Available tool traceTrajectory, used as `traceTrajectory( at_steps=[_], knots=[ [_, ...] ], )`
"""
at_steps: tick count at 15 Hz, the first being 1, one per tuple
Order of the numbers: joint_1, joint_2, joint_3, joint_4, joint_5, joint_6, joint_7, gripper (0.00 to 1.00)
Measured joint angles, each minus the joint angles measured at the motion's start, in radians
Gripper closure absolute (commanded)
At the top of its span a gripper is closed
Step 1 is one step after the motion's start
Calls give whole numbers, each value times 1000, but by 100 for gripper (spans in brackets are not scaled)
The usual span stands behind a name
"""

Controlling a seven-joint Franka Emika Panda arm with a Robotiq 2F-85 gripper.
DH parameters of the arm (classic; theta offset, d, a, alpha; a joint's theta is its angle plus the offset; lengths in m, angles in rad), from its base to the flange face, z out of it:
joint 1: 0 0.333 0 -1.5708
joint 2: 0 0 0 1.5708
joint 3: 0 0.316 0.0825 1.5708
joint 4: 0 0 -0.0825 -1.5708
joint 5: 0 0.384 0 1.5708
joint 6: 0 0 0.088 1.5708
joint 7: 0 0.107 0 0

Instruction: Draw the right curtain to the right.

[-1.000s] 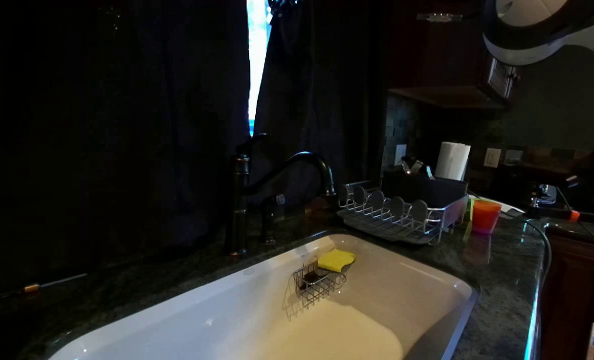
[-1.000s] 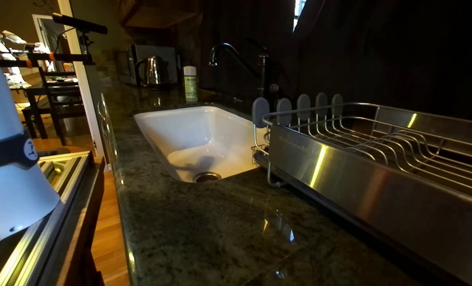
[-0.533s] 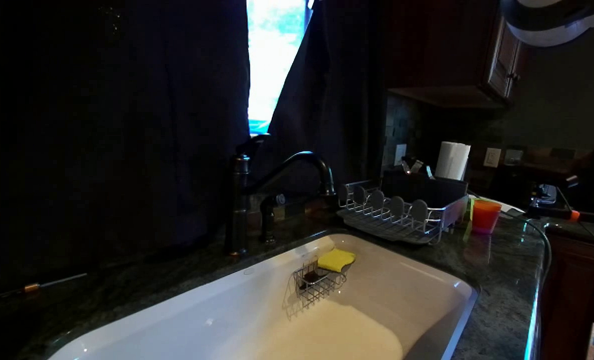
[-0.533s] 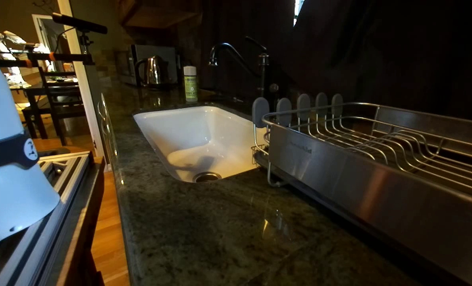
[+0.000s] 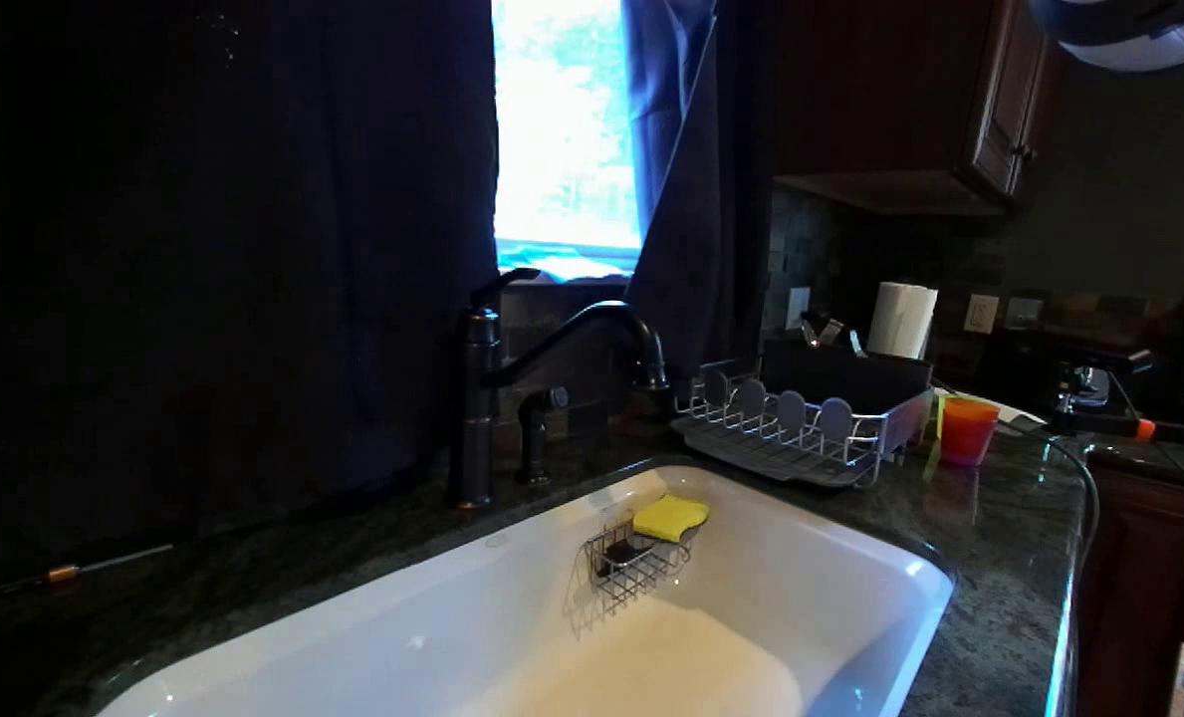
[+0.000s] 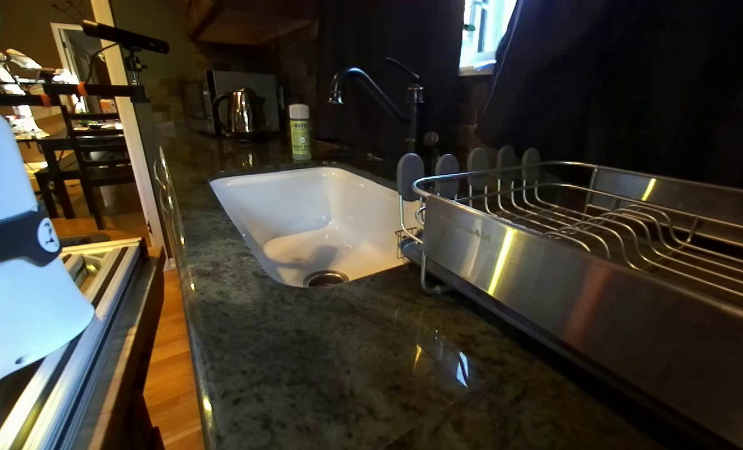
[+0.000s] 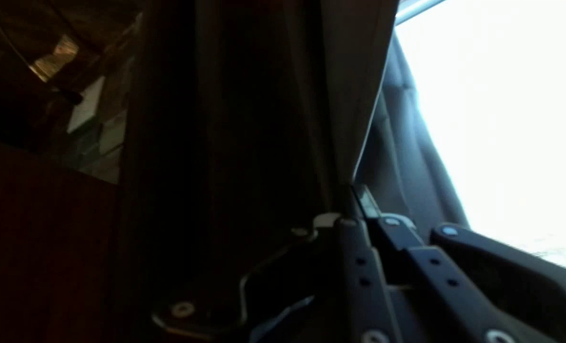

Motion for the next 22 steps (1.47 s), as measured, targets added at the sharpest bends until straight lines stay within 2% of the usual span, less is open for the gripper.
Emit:
traceTrajectory(
  at_steps=[6,11,22],
  knots=[
    [-112,-27,-25,0,3,-90,188,99],
    [-166,-54,-28,0,9,-140,364,98],
    [-170,-55,-28,-1,10,-143,398,98]
  ],
)
